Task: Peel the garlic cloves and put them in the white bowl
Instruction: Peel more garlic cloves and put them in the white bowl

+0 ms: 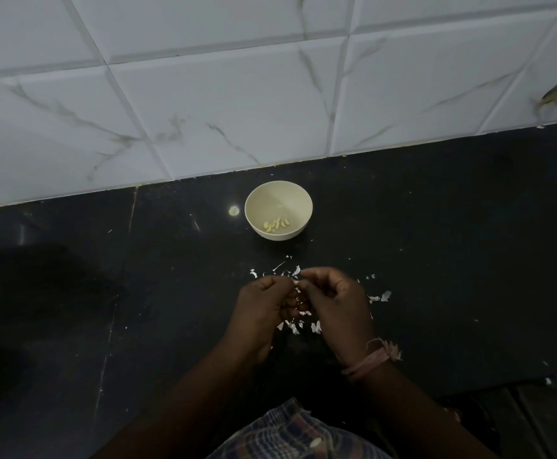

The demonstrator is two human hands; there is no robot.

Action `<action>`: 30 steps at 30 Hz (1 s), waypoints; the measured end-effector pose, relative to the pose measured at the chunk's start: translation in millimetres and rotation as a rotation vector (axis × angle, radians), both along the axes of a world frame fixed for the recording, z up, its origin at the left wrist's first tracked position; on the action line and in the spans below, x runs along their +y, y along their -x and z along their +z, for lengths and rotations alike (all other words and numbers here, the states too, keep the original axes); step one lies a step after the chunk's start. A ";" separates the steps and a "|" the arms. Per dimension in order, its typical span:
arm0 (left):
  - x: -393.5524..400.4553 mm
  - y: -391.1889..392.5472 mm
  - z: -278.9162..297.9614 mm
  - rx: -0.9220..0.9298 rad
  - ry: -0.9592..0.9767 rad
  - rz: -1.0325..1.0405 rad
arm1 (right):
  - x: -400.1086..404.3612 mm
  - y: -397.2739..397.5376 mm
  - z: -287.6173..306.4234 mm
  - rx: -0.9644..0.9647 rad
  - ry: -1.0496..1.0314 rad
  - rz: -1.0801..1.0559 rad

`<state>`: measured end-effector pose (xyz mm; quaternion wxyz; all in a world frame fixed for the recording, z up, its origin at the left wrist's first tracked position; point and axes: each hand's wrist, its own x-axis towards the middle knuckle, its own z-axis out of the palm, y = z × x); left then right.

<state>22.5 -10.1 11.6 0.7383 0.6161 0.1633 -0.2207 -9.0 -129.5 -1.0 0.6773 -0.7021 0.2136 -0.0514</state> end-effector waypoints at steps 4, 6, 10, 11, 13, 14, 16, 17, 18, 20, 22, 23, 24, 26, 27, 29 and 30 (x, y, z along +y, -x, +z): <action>-0.1 1.0 -1.4 -0.062 -0.084 0.009 | 3.2 -0.7 0.8 -0.017 0.179 0.000; 1.2 1.6 -3.2 -0.083 -0.093 -0.010 | 4.3 0.2 3.4 -0.018 0.197 0.027; 7.8 1.2 -0.3 -0.167 -0.182 -0.063 | 5.8 -1.9 4.1 0.010 0.037 0.047; 9.3 0.5 0.2 -0.188 -0.211 -0.083 | 5.9 -2.9 3.9 0.027 -0.020 0.035; 9.7 -1.0 2.2 -0.200 -0.228 -0.119 | 4.7 -4.4 3.1 0.065 -0.154 0.007; 9.2 -1.2 2.7 -0.192 -0.219 -0.129 | 4.2 -4.9 2.3 0.081 -0.220 -0.009; 8.6 -2.5 0.2 -0.162 -0.203 -0.119 | 4.5 -5.8 0.6 0.107 -0.336 -0.051; 8.9 -3.0 -1.9 -0.139 -0.198 -0.107 | 5.4 -6.3 0.5 0.123 -0.388 -0.075; 9.3 -3.1 -3.6 -0.116 -0.187 -0.098 | 6.0 -7.0 0.4 0.138 -0.434 -0.095; 10.5 -2.0 -6.5 -0.072 -0.155 -0.084 | 5.4 -8.8 0.3 0.149 -0.484 -0.107; 12.1 -0.1 -7.7 -0.038 -0.128 -0.070 | 3.8 -9.9 1.0 0.149 -0.489 -0.092; 13.2 0.7 -8.1 -0.027 -0.116 -0.061 | 3.4 -9.9 1.6 0.150 -0.480 -0.081; 14.0 0.8 -8.4 -0.019 -0.104 -0.050 | 2.5 -9.7 2.2 0.152 -0.462 -0.070; 15.3 -0.1 -10.4 -0.013 -0.076 -0.032 | 1.1 -8.3 3.3 0.157 -0.400 -0.045; 15.8 -0.4 -10.5 -0.019 -0.063 -0.023 | 0.7 -7.3 4.0 0.156 -0.361 -0.037; 15.3 -0.4 -8.4 -0.034 -0.023 -0.016 | 0.4 -5.5 4.5 0.137 -0.290 -0.026; 14.3 0.2 -6.1 -0.038 0.012 -0.017 | 0.7 -4.9 5.0 0.118 -0.271 -0.023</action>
